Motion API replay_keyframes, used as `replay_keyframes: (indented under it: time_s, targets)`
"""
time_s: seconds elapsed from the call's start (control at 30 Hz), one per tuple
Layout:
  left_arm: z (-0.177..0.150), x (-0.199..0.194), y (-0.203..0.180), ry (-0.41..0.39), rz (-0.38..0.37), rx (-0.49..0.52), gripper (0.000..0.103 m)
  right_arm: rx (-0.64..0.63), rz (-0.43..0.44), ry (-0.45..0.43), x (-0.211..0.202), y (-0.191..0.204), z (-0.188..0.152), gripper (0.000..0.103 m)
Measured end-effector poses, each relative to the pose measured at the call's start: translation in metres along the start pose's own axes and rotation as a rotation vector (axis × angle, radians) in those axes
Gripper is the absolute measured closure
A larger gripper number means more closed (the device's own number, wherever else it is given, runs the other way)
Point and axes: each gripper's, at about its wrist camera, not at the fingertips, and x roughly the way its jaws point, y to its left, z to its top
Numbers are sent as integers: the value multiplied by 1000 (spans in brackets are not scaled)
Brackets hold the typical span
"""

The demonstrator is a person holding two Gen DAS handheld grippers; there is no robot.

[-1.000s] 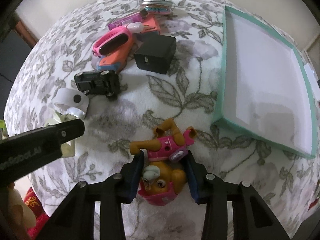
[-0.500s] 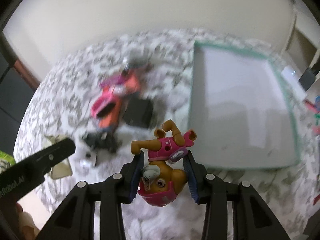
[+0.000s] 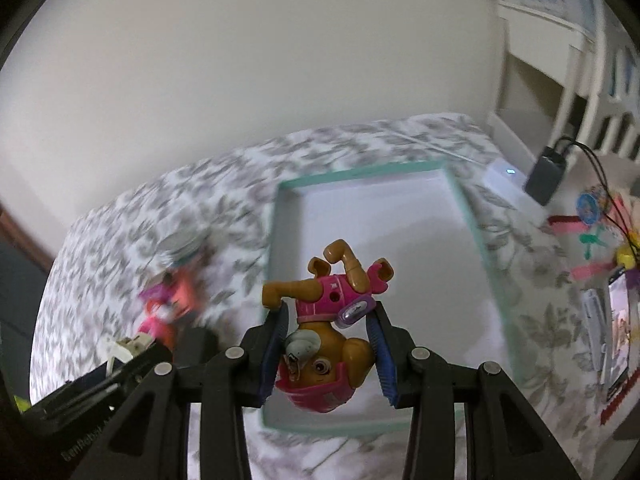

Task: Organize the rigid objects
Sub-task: 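Carry the figurine in the right gripper and the clip in the left over the tray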

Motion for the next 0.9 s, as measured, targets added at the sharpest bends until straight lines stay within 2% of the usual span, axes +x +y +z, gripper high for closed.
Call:
replay_keyframes:
  time_s: [0.17,0.37,0.67,0.9]
  targets:
    - [15,22,-32,8,-15,56,44,61,-46,9,13,-35,16,60]
    - [26,50,-60,12,-47,108,44,98,-81,40,41,-58,28,60]
    - [32,86,-80,23,-93,119,44,98,-119,82,82,-80,36,60]
    - [29,91,-89,4,-102,161,44,109,-131,108,95,-91,38,60]
